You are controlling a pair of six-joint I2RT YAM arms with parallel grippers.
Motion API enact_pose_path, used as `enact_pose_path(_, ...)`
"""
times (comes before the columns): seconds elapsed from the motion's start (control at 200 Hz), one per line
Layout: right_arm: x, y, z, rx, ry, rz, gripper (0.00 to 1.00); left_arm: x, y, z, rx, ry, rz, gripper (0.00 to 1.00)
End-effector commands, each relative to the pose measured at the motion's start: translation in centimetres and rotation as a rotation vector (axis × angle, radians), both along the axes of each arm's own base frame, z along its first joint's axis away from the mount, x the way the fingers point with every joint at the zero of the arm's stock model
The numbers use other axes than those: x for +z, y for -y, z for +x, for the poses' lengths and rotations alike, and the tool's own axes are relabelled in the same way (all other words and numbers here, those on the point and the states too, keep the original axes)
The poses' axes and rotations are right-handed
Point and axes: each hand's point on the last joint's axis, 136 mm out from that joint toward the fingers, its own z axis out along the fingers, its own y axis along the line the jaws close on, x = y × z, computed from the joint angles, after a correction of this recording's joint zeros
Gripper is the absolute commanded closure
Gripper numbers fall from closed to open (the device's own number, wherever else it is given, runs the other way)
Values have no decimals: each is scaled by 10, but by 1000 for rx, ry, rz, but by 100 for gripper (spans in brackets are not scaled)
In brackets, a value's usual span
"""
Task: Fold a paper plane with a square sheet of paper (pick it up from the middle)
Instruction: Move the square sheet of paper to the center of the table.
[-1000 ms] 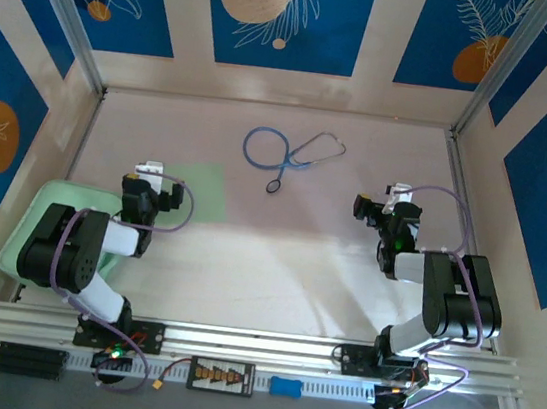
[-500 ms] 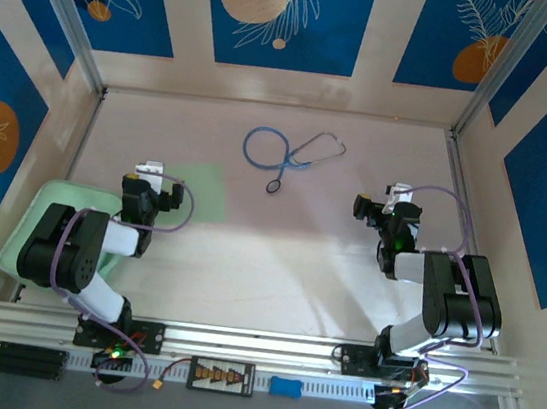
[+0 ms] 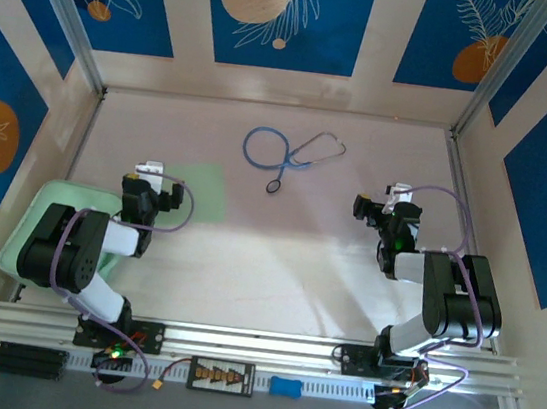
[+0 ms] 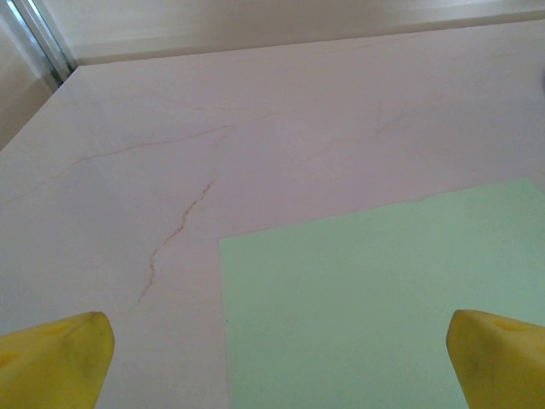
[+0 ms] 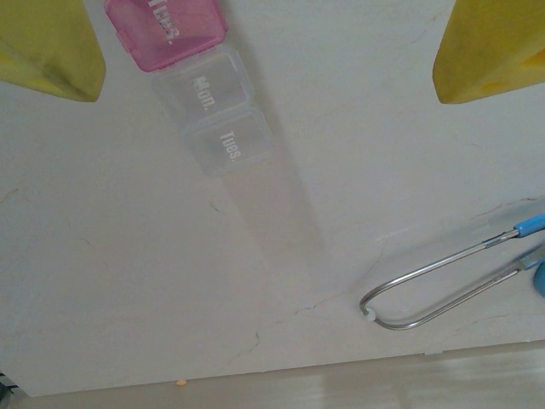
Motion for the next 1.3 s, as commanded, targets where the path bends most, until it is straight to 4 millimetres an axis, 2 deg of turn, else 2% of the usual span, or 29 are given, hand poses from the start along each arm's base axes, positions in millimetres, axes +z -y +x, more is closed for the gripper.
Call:
enact_pose_path(0.0,5,-7,1,47,20,8,1,6,14,7,-83,12,-8,0)
enact_pose_path(0.045,5,-9,1,64,19,10,1,6,22,8,-133,5,-10,0)
enact_pose_path(0.22,7,-20,-2,130,33,0,1,10,27,2,-168,35,-11,0)
enact_pose_path(0.415,17,-24,-4,149,33,-9,1,28,21,-13,-135,110,-13,0)
enact_pose_path(0.485,27,-24,-3,135,-32,12,1,35,19,-14,-121,92,-18,0)
enact_pose_path(0.605,44,-16,-10,25,-223,134,1,39,2,-11,18,-69,-94,0)
enact_pose_path(0.645,48,-17,-14,-1,-285,195,1,41,7,-8,3,-124,-118,0)
enact_pose_path(0.74,57,-40,-26,82,-381,334,1,50,21,-3,-23,-249,-227,0)
enact_pose_path(0.84,69,-68,-40,206,-380,490,1,40,20,-9,83,-424,-345,0)
enact_pose_path(0.955,80,-89,-54,272,-370,630,1,38,58,0,-75,-512,-484,1)
enact_pose_path(1.02,79,-99,-63,308,-396,654,1,34,71,4,-112,-548,-548,1)
enact_pose_path(1.13,69,-104,-76,281,-463,685,1,23,91,9,-158,-610,-626,0)
enact_pose_path(1.295,65,-119,-94,334,-489,706,1,-4,105,8,-141,-756,-609,0)
